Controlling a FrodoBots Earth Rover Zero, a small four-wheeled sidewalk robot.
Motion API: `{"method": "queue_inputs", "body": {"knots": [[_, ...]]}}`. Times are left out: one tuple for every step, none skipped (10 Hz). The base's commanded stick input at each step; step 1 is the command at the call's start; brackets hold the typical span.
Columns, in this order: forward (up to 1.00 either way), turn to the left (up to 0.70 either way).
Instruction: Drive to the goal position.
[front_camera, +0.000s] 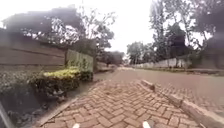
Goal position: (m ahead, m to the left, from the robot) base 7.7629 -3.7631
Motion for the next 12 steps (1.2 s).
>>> {"method": "queue_inputs", "body": {"knots": [[0.50, -0.50], [0.50, 0.00], [0.50, 0.07], [0.50, 0.13], [0.50, 0.12], [0.50, 0.10], [0.50, 0.05], [0.50, 0.04], [0.50, 0.06], [0.50, 0.08], [0.50, 0.10], [0.50, -0.50]]}}
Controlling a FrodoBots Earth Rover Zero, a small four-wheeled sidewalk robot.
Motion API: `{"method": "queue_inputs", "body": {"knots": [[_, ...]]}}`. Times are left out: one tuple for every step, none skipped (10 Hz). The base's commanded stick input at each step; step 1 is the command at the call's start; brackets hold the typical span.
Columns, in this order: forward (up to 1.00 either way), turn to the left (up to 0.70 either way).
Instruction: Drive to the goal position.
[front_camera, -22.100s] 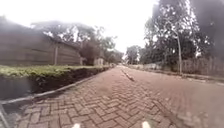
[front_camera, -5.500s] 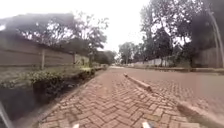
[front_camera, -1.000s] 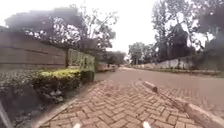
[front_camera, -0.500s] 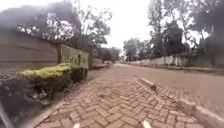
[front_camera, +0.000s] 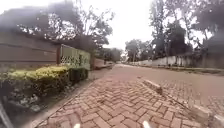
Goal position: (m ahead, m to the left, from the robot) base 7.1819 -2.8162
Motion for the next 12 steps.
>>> {"method": "queue_inputs", "body": {"knots": [[0.50, -0.50], [0.50, -0.50], [0.50, -0.50], [0.50, 0.11], [0.50, 0.06], [0.50, 0.01], [0.50, 0.00], [0.50, 0.00], [0.50, 0.00], [0.50, 0.00], [0.50, 0.02], [0.50, 0.08]]}}
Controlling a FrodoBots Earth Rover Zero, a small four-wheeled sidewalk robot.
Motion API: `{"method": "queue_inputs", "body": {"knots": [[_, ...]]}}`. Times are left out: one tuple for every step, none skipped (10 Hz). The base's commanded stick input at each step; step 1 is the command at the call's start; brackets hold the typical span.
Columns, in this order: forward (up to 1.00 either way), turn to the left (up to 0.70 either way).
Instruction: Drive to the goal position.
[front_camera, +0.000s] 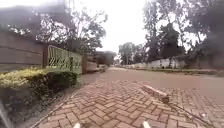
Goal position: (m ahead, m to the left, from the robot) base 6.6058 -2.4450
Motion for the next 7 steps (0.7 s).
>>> {"method": "queue_inputs", "body": {"knots": [[0.50, 0.12], [0.50, 0.07], [0.50, 0.01], [0.50, 0.00], [0.50, 0.00], [0.50, 0.02], [0.50, 0.06]]}}
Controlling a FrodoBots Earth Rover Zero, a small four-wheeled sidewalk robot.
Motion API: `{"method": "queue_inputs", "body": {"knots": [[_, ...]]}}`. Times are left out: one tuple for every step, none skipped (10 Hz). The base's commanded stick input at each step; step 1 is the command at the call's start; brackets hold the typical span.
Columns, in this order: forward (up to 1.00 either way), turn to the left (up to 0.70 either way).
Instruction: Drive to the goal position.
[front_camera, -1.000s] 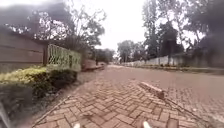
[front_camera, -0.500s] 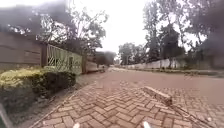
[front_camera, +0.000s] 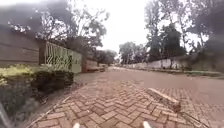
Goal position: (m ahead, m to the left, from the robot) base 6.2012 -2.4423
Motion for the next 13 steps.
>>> {"method": "queue_inputs", "body": {"knots": [[0.50, 0.05], [0.50, 0.03], [0.50, 0.01], [0.50, 0.00], [0.50, 0.00], [0.50, 0.05], [0.50, 0.03], [0.50, 0.00], [0.50, 0.18], [0.50, 0.18], [0.50, 0.16], [0.50, 0.13], [0.50, 0.05]]}}
